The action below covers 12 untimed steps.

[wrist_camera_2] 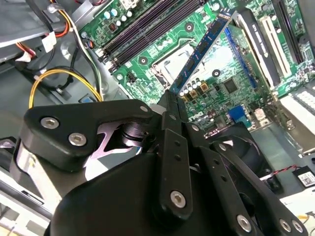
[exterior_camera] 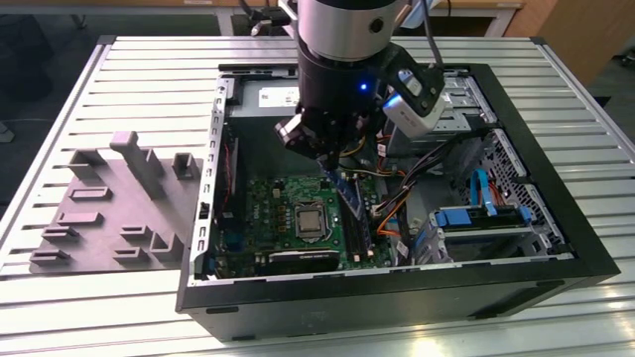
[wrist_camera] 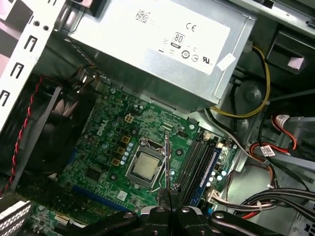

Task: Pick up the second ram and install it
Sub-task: 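Insert the second ram into the second slot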

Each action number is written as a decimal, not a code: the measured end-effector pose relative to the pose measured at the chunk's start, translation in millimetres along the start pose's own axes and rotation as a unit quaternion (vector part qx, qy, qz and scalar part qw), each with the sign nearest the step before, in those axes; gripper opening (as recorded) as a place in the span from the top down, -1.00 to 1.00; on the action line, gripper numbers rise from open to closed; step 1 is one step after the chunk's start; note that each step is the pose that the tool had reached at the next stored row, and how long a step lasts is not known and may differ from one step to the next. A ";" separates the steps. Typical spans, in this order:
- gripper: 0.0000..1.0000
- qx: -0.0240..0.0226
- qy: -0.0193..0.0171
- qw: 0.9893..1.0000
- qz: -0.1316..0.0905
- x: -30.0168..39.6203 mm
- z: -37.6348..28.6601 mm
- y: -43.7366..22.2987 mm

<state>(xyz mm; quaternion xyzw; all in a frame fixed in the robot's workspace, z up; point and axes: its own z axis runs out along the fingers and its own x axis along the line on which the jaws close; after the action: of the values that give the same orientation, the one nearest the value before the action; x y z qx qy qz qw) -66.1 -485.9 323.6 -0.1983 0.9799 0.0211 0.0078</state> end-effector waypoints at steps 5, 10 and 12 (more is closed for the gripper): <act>0.76 0.000 -0.001 1.000 0.019 0.0 0.1 0.0; 0.76 0.001 -0.001 0.999 0.038 0.0 0.1 0.0; 0.76 0.001 -0.002 0.999 0.046 0.0 0.1 0.0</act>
<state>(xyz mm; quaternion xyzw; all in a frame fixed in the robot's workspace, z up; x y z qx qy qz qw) -66.2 -485.9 323.5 -0.1532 0.9879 0.0207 0.0088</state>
